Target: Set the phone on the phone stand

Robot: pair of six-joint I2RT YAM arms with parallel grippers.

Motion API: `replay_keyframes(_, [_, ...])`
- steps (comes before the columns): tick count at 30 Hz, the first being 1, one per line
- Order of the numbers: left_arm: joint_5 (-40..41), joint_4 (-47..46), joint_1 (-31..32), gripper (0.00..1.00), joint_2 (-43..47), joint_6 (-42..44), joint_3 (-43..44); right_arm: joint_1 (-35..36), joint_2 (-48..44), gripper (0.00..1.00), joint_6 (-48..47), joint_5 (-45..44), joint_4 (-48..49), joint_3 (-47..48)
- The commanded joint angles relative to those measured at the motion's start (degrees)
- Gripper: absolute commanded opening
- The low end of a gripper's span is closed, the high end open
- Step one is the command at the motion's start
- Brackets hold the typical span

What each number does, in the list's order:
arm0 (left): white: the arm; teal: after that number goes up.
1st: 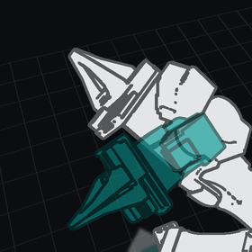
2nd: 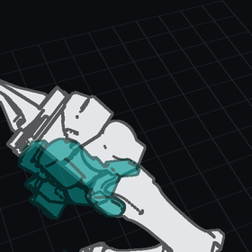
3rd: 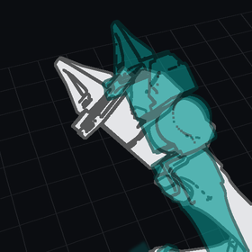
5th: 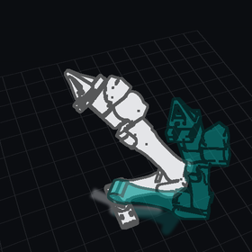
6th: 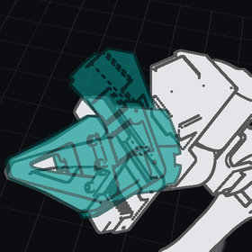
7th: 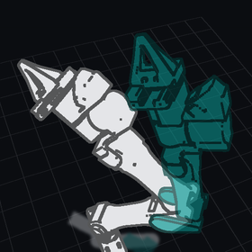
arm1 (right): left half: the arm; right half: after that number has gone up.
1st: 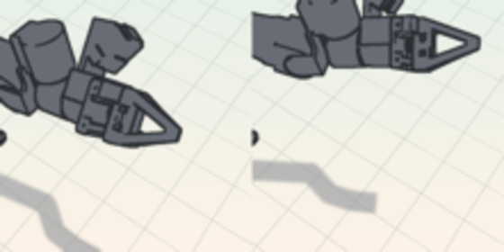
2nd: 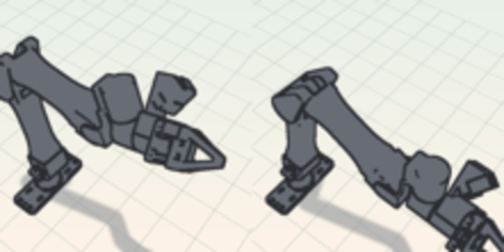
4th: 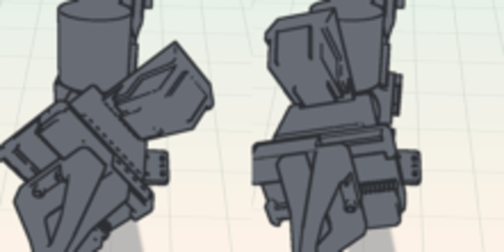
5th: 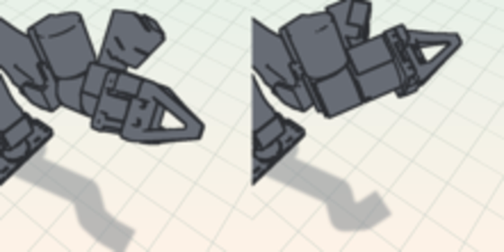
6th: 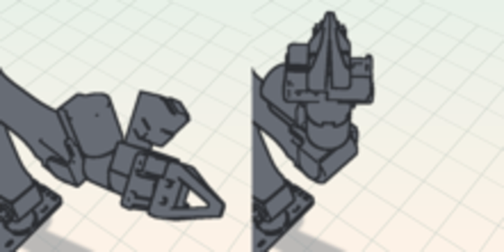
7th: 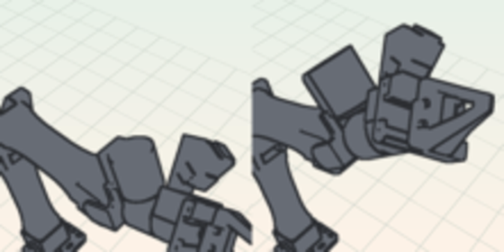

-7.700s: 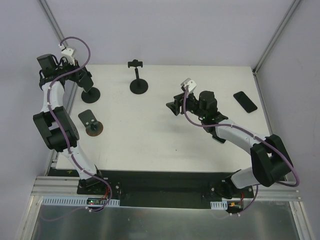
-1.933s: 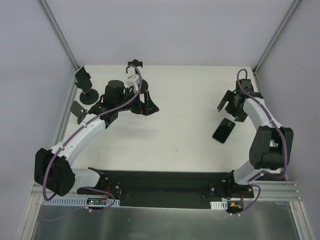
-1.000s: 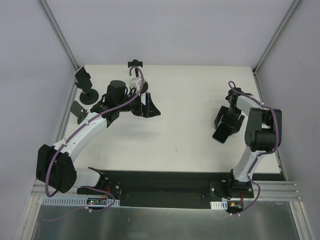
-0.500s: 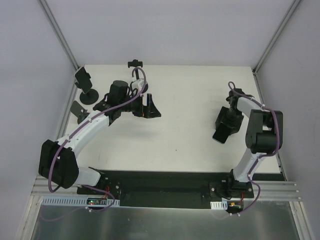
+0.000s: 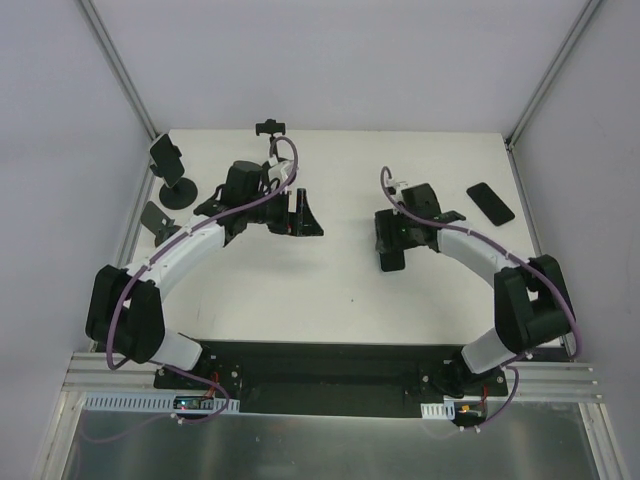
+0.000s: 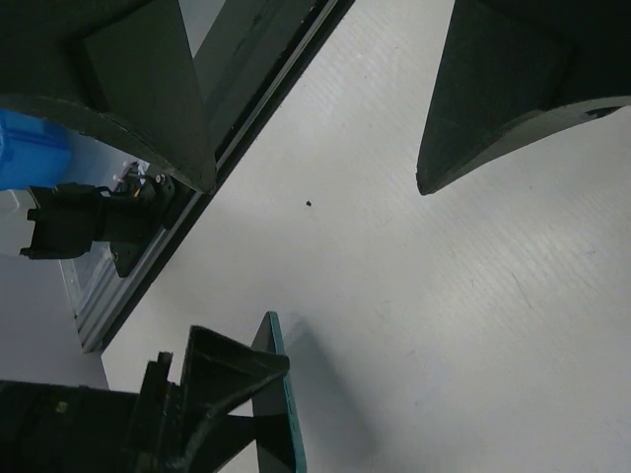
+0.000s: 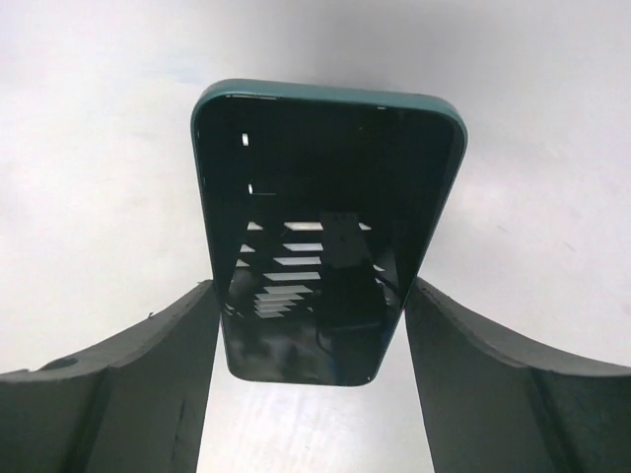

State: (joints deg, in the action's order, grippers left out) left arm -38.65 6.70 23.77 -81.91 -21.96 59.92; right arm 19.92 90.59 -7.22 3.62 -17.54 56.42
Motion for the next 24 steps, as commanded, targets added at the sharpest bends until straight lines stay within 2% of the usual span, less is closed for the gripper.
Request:
replay_keyframes(1, [-1.86,-0.2,-2.84,0.79,-0.88,-2.21,2.66,6.87,-7.61,0.0,-7.97,7.8,13.31,-2.72])
replay_keyframes(5, [-4.4,-0.2,-3.99,0.8,-3.07,-2.48,3.1,13.89,-8.76,0.0,-10.43,10.36,15.34,-2.55])
replay_keyframes(8, [-8.18,-1.42,-3.65,0.83,-5.62,-4.31,3.45,17.94,-8.06,0.0,-13.42,7.21,12.01,0.61])
replay_keyframes(10, [-10.91,-2.73,-3.56,0.82,-6.94,-5.72,3.45,18.75,-8.14,0.0,-14.4,9.11,11.12,2.11])
replay_keyframes(17, [-15.92,-5.73,-1.8,0.62,-9.84,-7.13,3.27,23.93,-7.88,0.01,-16.77,6.32,7.35,6.41])
replay_keyframes(22, [-18.47,-6.43,-0.13,0.58,-10.82,-6.52,3.54,25.87,-6.83,0.0,-18.7,4.21,4.8,8.7])
replay_keyframes(23, [-18.56,-6.52,0.13,0.55,-10.9,-5.91,3.45,26.48,-6.65,0.01,-18.79,4.03,4.45,9.05])
replay_keyframes(24, [-18.65,-6.61,0.31,0.46,-10.99,-5.65,3.45,26.83,-6.65,0.01,-18.88,3.77,4.27,9.49])
